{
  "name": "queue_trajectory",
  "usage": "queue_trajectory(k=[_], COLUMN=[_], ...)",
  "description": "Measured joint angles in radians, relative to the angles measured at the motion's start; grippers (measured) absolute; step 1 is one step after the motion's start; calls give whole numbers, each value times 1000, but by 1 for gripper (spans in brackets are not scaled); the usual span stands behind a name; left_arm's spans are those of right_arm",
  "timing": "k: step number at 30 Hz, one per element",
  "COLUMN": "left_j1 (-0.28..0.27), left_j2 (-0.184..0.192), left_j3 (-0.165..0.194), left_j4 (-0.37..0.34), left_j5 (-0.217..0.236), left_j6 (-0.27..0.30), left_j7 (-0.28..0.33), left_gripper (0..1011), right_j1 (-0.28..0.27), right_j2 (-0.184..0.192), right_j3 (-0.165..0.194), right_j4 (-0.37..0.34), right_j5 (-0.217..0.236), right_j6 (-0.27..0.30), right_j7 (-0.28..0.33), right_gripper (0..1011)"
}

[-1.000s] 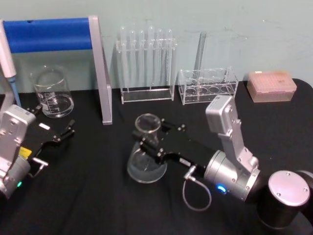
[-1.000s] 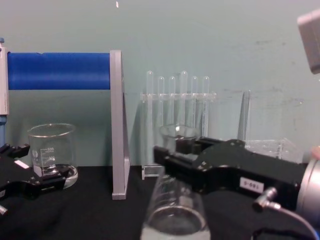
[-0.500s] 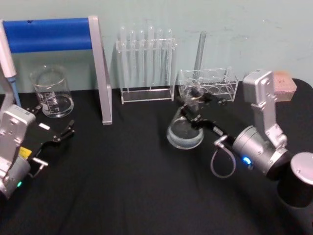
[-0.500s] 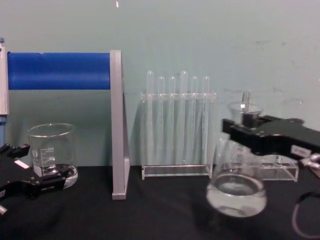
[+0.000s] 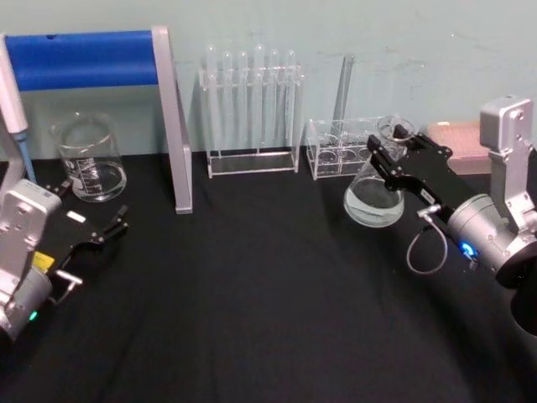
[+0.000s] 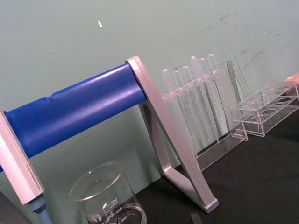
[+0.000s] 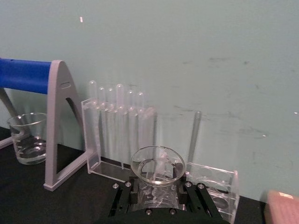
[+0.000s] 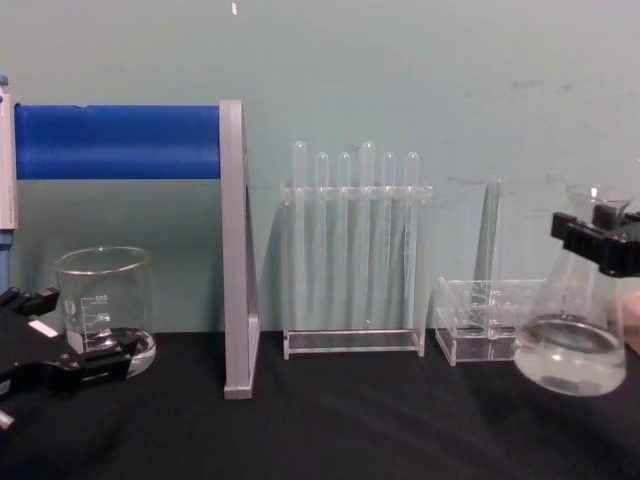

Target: Grasp the erlenmeyer flask with one hand, shake it three times, then place it back.

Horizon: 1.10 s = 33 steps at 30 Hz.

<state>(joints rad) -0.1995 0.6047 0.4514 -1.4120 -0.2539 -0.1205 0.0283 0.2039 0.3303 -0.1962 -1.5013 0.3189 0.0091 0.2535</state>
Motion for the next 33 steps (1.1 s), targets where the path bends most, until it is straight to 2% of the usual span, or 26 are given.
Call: queue_trajectory(k=[5,10,21,24,33], left_j1=[0,0,0,0,0], left_j2=[0,0,0,0,0], left_j3=[0,0,0,0,0], left_j4=[0,0,0,0,0], left_j5=[0,0,0,0,0], left_j6=[0,0,0,0,0], left_j7=[0,0,0,0,0], left_gripper=[1001,1001,1001,1001,1001], right_j1=[-1,-9,-33,-41,-53], right_j2=[-9,-19,-33,-31,-14], right_j3=[5,-14,-99,-136,-200], right_j4=[0,-12,-73,-92,-127], right_j5=[-8,-15,-17,-17,-8], right_j6=[7,12,21,25,28], right_j7=[2,21,85,110,153], right_gripper=[449,449,449,449,449])
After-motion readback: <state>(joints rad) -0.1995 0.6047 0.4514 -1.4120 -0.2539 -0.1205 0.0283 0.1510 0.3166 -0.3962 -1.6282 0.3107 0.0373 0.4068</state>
